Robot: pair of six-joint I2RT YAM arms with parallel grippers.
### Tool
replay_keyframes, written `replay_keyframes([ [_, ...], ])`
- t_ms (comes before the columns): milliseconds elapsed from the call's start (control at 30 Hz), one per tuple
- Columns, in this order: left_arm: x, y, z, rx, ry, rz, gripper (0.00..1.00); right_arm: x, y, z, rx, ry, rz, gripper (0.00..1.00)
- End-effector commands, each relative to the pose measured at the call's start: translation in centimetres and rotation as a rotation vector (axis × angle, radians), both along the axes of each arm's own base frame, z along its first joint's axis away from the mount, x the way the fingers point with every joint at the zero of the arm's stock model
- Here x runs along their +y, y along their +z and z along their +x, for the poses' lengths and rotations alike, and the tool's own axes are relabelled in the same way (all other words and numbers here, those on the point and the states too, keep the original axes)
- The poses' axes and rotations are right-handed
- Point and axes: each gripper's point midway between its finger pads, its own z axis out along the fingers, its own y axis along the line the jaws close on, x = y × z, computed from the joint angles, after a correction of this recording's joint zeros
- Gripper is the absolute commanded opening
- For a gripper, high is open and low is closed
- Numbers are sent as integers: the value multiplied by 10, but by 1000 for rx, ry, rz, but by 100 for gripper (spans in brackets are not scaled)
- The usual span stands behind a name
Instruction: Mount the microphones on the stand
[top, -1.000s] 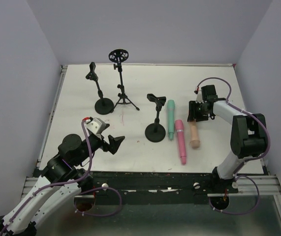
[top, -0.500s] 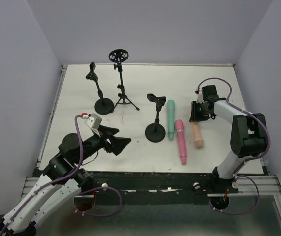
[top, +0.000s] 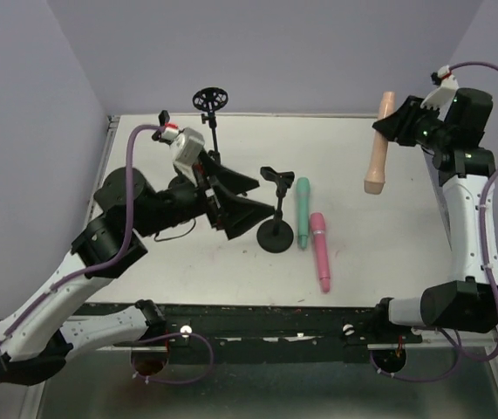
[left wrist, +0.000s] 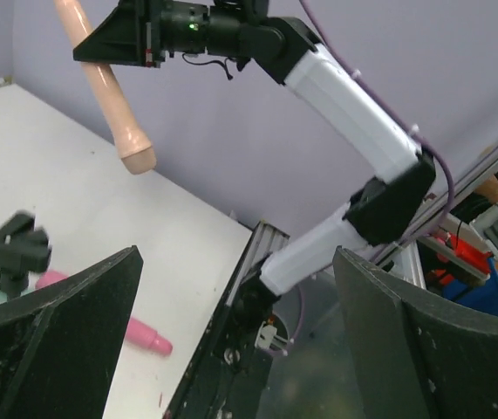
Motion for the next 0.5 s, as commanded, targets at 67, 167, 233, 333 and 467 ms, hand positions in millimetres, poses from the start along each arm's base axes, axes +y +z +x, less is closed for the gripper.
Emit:
replay_keyframes([
  [67,-74,32,55,44,-6,42,98,56,109,-44,-114,219,269,20],
  [167,-106,35,80,56,18,53,98,70,141,-60,-147,288,351,20],
  [233,-122,37,93,47,31,55,98,75,153,-69,-156,319,388,20],
  [333,-145,37,110,44,56,65,98,82,165,-80,-159,359,427,20],
  [467,-176,26,126,59,71,87,98,88,174,-90,-162,396,458,20],
])
